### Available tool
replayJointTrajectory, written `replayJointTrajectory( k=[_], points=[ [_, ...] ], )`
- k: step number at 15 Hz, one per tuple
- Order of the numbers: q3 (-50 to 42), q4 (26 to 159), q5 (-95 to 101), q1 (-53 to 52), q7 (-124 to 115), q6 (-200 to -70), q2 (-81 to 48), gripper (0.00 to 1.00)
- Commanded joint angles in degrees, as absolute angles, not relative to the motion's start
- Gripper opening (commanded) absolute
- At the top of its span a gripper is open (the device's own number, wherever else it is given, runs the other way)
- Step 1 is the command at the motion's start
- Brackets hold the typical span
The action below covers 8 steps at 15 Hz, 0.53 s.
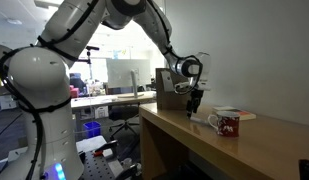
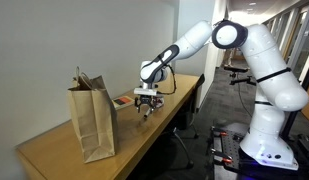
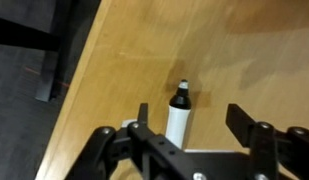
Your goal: Pick up the marker and place it in the cup
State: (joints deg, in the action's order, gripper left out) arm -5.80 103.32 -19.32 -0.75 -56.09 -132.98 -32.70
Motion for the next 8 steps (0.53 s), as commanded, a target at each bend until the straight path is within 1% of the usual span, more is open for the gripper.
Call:
replayJointTrajectory(
  k=[1,2,3,5,8],
  points=[
    [-6.8,105.8,-20.2,-1.3,-58.9,-135.3,-31.8,0.69],
    [-6.8,106.1,-20.4,-1.0,-58.8,-135.7,-32.0,0.68],
    [-6.7,106.2,-21.0,-0.6,-58.8,-136.2,-32.3,0.57],
    [-6.6,105.8,-21.6,0.3,-58.1,-137.4,-33.7,0.37],
    [-6.8,104.6,-20.3,0.2,-57.2,-137.9,-34.9,0.15]
  ],
)
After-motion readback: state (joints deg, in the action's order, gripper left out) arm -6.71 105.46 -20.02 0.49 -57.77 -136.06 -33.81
